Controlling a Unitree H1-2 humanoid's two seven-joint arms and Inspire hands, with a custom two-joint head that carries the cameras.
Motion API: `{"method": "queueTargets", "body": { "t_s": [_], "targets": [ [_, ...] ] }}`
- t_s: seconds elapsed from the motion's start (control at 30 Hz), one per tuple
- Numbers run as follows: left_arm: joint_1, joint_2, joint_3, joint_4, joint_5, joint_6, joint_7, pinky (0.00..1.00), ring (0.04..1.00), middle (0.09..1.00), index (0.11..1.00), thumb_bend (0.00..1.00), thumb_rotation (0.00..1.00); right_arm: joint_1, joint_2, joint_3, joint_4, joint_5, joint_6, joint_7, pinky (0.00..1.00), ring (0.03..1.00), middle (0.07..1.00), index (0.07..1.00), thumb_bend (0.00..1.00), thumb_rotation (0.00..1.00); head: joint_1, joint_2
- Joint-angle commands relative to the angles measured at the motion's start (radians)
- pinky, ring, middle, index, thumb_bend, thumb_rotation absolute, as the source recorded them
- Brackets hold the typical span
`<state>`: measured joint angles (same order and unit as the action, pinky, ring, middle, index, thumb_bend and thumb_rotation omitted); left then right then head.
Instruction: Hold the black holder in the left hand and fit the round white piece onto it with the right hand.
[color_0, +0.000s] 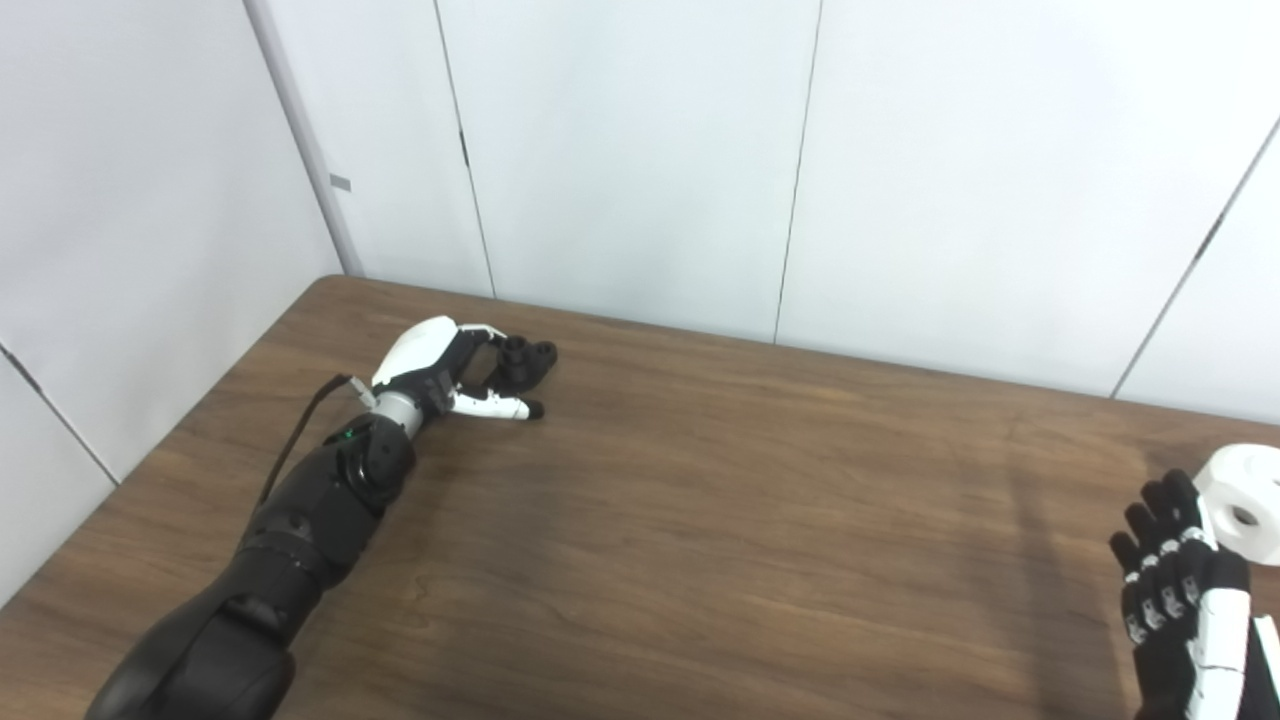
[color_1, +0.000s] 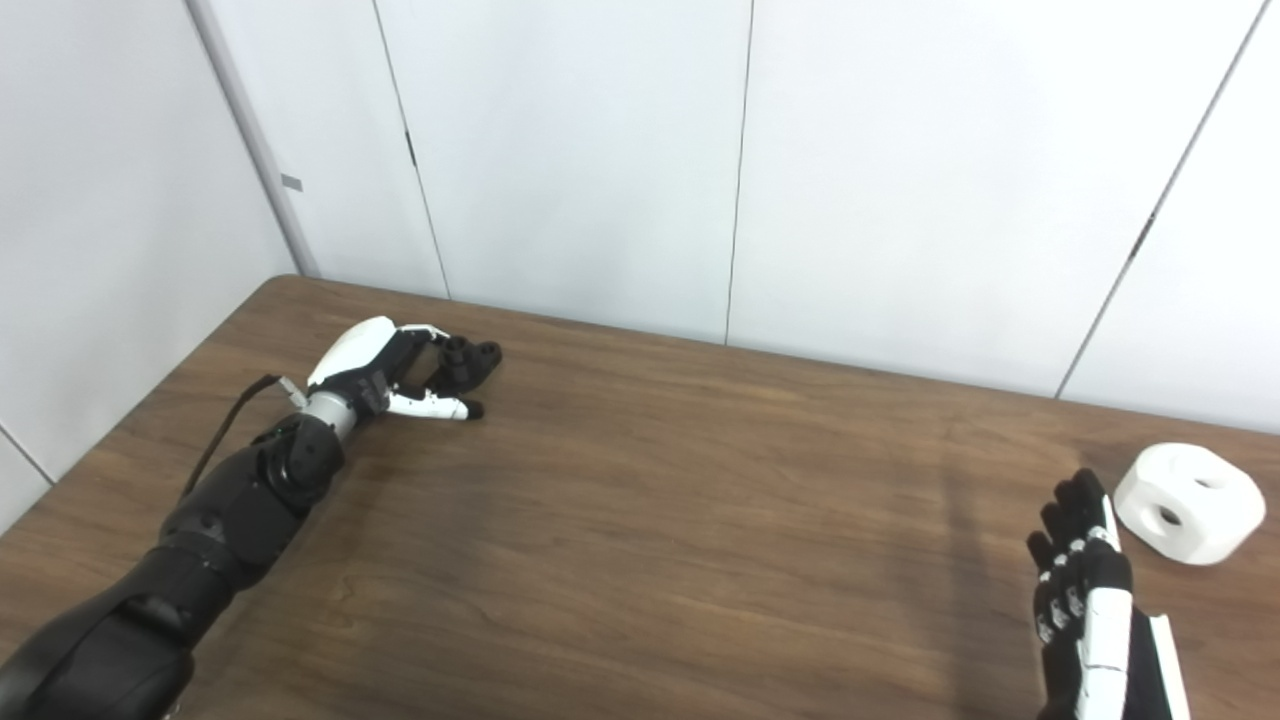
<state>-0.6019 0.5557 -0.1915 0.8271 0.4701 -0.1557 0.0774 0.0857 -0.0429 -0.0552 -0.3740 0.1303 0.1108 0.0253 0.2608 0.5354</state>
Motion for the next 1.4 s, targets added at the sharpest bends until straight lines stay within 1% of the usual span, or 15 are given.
{"method": "queueTargets", "body": {
  "t_s": [0.0, 0.1, 0.17, 0.2, 0.23, 0.3, 0.37, 0.47, 0.6, 0.7, 0.9, 1.13, 1.2, 1.27, 1.37],
  "targets": [
    [-0.026, -0.009, -0.015, 0.003, 0.0, -0.019, -0.011, 0.97, 0.919, 0.882, 0.735, 0.92, 0.35, -0.013, 0.008, 0.002, -0.032, 0.003, -0.038, 0.0, 1.0, 1.0, 1.0, 1.0, 0.54, 1.0, 0.0, 0.003],
    [-0.024, -0.012, -0.012, -0.002, 0.003, -0.016, 0.006, 0.96, 0.908, 0.868, 0.687, 0.9, 0.27, -0.013, 0.008, -0.001, -0.023, 0.003, -0.053, 0.001, 1.0, 1.0, 1.0, 1.0, 0.54, 1.0, 0.001, 0.004],
    [-0.025, -0.015, -0.008, 0.001, 0.002, -0.024, 0.027, 0.95, 0.899, 0.847, 0.624, 0.87, 0.16, -0.013, 0.006, -0.003, -0.018, 0.003, -0.059, 0.002, 1.0, 1.0, 1.0, 1.0, 0.54, 1.0, 0.008, 0.012],
    [-0.026, -0.016, -0.007, 0.003, 0.003, -0.03, 0.039, 0.95, 0.897, 0.83, 0.545, 0.66, 0.1, -0.014, 0.007, -0.005, -0.021, 0.006, -0.057, 0.001, 1.0, 1.0, 1.0, 1.0, 0.54, 1.0, 0.011, 0.014],
    [-0.027, -0.015, -0.008, 0.006, 0.006, -0.038, 0.05, 0.96, 0.894, 0.815, 0.518, 0.6, 0.08, -0.014, 0.007, -0.006, -0.025, 0.009, -0.052, 0.0, 1.0, 1.0, 1.0, 1.0, 0.53, 1.0, 0.012, 0.015],
    [-0.031, -0.01, -0.02, 0.01, 0.025, -0.048, 0.073, 0.95, 0.881, 0.781, 0.492, 0.54, 0.06, -0.015, 0.005, -0.008, -0.031, 0.01, -0.044, 0.0, 1.0, 1.0, 1.0, 1.0, 0.51, 1.0, 0.016, 0.017],
    [-0.035, -0.003, -0.033, 0.018, 0.036, -0.072, 0.091, 0.95, 0.868, 0.758, 0.485, 0.53, 0.06, -0.017, 0.001, -0.011, -0.031, 0.012, -0.044, 0.001, 1.0, 1.0, 1.0, 1.0, 0.5, 1.0, 0.017, 0.017],
    [-0.036, 0.006, -0.037, 0.019, 0.029, -0.095, 0.094, 0.96, 0.865, 0.734, 0.483, 0.52, 0.05, -0.023, -0.002, -0.019, -0.025, 0.021, -0.049, 0.002, 1.0, 1.0, 1.0, 1.0, 0.52, 1.0, 0.018, 0.019],
    [-0.029, 0.013, -0.037, -0.005, 0.025, -0.1, 0.091, 0.97, 0.865, 0.723, 0.483, 0.52, 0.05, -0.029, -0.003, -0.025, -0.021, 0.027, -0.057, 0.005, 1.0, 1.0, 1.0, 1.0, 0.57, 1.0, 0.019, 0.023],
    [-0.022, 0.017, -0.036, -0.03, 0.027, -0.09, 0.084, 0.96, 0.863, 0.728, 0.484, 0.52, 0.05, -0.035, -0.005, -0.029, -0.017, 0.032, -0.055, 0.005, 1.0, 1.0, 1.0, 1.0, 0.6, 1.0, 0.022, 0.025],
    [-0.017, 0.019, -0.033, -0.053, 0.03, -0.108, 0.07, 0.96, 0.868, 0.734, 0.484, 0.52, 0.05, -0.047, -0.01, -0.026, -0.01, 0.022, -0.048, 0.005, 1.0, 1.0, 1.0, 1.0, 0.63, 1.0, 0.022, 0.021],
    [-0.001, 0.021, -0.039, -0.077, 0.048, -0.116, 0.064, 0.96, 0.872, 0.734, 0.485, 0.52, 0.05, -0.05, -0.01, -0.02, 0.002, 0.019, -0.057, 0.008, 1.0, 1.0, 1.0, 1.0, 0.62, 1.0, 0.014, 0.021],
    [0.009, 0.018, -0.038, -0.097, 0.043, -0.11, 0.049, 0.97, 0.882, 0.74, 0.485, 0.52, 0.05, -0.05, -0.01, -0.018, 0.0, 0.014, -0.056, 0.006, 1.0, 1.0, 1.0, 1.0, 0.61, 1.0, 0.01, 0.022],
    [0.021, 0.014, -0.038, -0.113, 0.037, -0.127, 0.044, 0.98, 0.892, 0.741, 0.484, 0.52, 0.05, -0.05, -0.008, -0.018, -0.003, 0.014, -0.054, 0.005, 1.0, 1.0, 1.0, 1.0, 0.61, 1.0, 0.002, 0.027],
    [0.048, -0.001, -0.04, -0.16, 0.038, -0.127, 0.035, 0.98, 0.883, 0.742, 0.484, 0.52, 0.05, -0.052, -0.01, -0.017, 0.003, 0.016, -0.06, 0.008, 1.0, 1.0, 1.0, 1.0, 0.6, 1.0, -0.007, 0.033]
  ]
}}
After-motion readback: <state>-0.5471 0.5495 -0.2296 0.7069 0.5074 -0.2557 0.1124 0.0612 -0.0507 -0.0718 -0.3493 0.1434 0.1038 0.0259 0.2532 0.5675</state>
